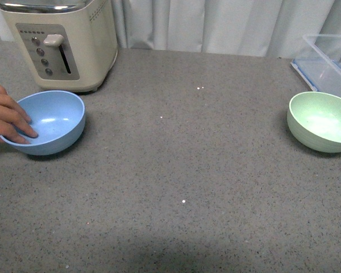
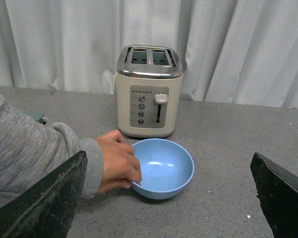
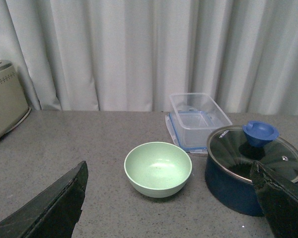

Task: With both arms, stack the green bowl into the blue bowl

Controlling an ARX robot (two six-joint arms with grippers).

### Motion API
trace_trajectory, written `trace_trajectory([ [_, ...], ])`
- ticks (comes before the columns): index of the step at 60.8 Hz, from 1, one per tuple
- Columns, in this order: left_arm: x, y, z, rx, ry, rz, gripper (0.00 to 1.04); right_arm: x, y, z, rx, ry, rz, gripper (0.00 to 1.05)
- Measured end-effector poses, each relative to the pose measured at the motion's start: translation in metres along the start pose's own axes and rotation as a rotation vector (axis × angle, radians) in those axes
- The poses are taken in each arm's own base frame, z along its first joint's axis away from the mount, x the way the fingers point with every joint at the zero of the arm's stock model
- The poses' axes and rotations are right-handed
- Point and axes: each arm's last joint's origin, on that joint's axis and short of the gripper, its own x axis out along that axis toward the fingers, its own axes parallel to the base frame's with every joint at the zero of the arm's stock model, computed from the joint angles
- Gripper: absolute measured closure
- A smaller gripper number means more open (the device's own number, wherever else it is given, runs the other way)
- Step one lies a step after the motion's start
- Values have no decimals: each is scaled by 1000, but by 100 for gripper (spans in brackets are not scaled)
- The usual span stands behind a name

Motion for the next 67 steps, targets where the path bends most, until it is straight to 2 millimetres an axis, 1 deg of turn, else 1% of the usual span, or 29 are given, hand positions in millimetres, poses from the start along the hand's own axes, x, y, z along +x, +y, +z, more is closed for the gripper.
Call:
trace_trajectory([
  [67, 0, 0, 0, 0, 0, 0, 6, 0, 0, 0, 0, 0, 0, 9],
])
